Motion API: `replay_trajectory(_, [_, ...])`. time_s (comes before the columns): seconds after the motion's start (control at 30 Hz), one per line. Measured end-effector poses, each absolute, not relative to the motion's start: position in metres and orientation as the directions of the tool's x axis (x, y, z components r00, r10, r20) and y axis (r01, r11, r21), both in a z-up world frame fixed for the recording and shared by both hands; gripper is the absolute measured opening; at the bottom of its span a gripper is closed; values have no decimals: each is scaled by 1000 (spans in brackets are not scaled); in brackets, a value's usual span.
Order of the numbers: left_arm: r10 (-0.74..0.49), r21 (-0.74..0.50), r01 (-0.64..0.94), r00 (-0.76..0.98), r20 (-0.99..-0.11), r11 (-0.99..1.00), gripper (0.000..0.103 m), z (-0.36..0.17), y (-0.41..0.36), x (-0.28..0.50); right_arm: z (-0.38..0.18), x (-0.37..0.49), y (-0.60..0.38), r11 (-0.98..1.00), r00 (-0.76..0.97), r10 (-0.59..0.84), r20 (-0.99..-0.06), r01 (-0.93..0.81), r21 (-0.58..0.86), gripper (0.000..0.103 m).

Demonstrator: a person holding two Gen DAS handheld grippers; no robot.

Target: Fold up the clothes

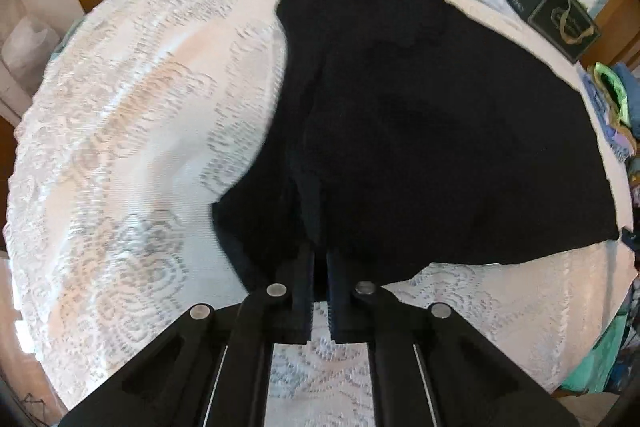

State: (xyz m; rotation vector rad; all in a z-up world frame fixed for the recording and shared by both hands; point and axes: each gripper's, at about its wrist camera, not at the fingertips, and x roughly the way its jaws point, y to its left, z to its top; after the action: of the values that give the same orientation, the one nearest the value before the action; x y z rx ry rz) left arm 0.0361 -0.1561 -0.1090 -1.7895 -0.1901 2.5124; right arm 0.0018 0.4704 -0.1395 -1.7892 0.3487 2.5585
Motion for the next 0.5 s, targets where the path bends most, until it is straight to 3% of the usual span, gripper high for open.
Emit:
replay_trajectory(0.03, [112,-133,37,-339,-934,-990,3,-104,-160,39,-143,-1,465,-983,-326,-98,-940,-115,142,46])
replay_trajectory(0.07, [108,-133,47,-349,-931,-990,3,-98,-166,43,-147,-3,459,-990,-294,-61,-954,-104,96,6])
replay_trajectory(0.27, [59,-88,106,-256,-965,-990,4,-115,-192,63,-129,7,473,-987,-294,17,-956,-159,31,6])
replay_trajectory(0.37, [14,-37,130,-178,-984,-991,14,-140,-197,72,-135,13,486,-981,-229,99,-968,-185,-57,6])
replay_trajectory(0.43, [46,-81,161,-210,-977,-984,15,-133,-201,78,-128,21,493,-976,-260,52,-964,-217,6,7])
replay_trajectory(0.5, [42,-87,155,-269,-962,-984,23,-119,-198,81,-111,29,492,-973,-332,13,-943,-222,65,9])
